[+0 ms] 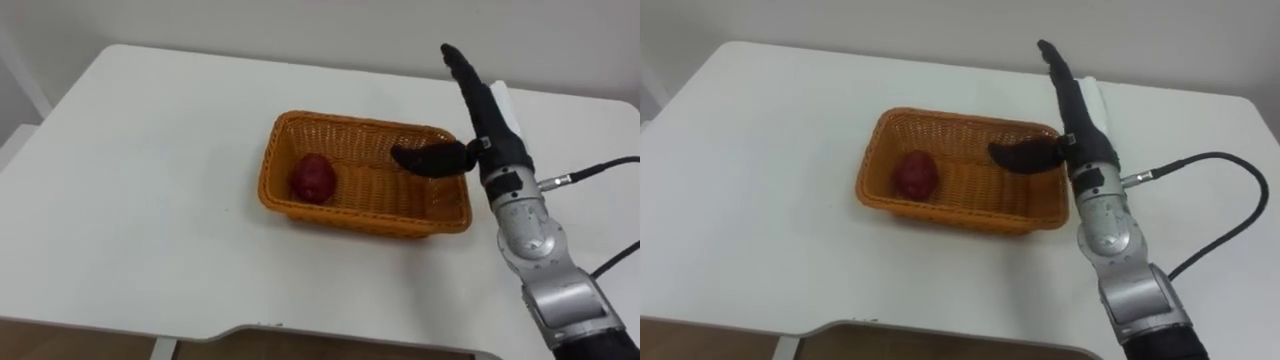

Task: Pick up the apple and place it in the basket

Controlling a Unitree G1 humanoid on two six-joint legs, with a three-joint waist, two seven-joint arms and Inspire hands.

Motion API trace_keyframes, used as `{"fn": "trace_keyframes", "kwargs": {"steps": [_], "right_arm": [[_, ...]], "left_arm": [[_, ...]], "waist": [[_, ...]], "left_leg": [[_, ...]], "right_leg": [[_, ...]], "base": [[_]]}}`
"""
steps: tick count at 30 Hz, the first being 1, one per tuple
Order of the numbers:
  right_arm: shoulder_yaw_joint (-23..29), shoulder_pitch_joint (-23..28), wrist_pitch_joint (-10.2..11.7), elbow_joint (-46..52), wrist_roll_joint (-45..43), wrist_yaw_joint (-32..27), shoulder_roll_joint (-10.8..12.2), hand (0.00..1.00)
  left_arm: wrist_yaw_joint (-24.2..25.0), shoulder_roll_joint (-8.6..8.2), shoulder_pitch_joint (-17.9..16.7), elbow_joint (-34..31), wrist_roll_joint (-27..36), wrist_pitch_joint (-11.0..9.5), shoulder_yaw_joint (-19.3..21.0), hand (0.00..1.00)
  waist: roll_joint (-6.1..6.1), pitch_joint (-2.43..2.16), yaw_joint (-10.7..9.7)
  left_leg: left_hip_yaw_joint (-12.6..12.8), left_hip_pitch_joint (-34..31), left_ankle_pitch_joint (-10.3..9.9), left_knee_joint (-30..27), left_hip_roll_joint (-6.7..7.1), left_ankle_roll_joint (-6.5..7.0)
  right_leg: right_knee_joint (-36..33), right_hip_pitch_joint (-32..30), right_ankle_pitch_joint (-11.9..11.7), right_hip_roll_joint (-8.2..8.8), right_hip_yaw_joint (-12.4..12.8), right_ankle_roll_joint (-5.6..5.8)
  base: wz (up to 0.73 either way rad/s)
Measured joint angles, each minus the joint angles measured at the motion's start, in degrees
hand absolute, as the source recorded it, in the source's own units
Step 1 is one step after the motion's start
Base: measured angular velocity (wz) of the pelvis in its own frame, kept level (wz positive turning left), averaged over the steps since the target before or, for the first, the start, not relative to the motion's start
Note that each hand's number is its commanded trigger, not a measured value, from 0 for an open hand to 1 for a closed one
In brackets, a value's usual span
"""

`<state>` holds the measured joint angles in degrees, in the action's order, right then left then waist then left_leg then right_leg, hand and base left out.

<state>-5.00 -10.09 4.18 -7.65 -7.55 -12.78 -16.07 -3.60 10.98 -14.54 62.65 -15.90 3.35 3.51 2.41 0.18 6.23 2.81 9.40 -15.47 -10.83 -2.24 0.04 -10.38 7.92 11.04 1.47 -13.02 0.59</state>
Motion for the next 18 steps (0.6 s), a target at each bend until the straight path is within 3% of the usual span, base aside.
{"fn": "trace_keyframes", "kwargs": {"steps": [2, 5, 12, 18], "right_arm": [[2.8, 0.0, 1.5, 0.6, 0.1, -2.3, -0.2, 0.0], [6.5, 0.2, 2.2, 0.6, 0.0, -4.9, -0.4, 0.0], [15.8, 1.3, 2.5, -1.2, 5.8, -10.3, -2.8, 0.0], [24.1, 6.9, 2.1, -3.6, 8.5, -18.0, -4.0, 0.0]], "left_arm": [[-0.1, -0.01, -0.4, 0.0, 0.0, -0.1, 0.5, 0.0], [-0.4, -0.01, -1.4, -0.4, 0.0, -0.2, 0.9, 0.0], [-1.3, 0.09, -3.0, -0.8, 0.1, -1.3, 2.4, 0.0], [-1.5, -0.23, -4.5, -0.8, 0.1, -1.0, 4.7, 0.0]], "waist": [[0.15, -0.15, -1.2], [0.35, -0.4, -2.0], [0.43, -0.39, -4.6], [0.63, -0.32, -6.1]], "left_leg": [[-0.1, 0.0, 0.0, 0.0, -0.02, -0.01], [0.2, 0.2, 0.0, 0.0, -0.02, -0.01], [0.3, 0.4, 0.0, 0.0, 0.06, -0.01], [1.4, 0.3, 0.1, -0.1, -0.06, -0.08]], "right_leg": [[0.0, 0.2, 0.0, 0.0, 0.0, 0.0], [0.0, 0.2, 0.0, 0.0, 0.2, 0.0], [-0.2, 0.2, 0.0, -0.02, 0.8, 0.0], [-0.3, -0.6, 0.0, -0.16, 1.5, 0.02]], "base": [[0.06], [-0.01], [-0.03], [-0.1]]}}
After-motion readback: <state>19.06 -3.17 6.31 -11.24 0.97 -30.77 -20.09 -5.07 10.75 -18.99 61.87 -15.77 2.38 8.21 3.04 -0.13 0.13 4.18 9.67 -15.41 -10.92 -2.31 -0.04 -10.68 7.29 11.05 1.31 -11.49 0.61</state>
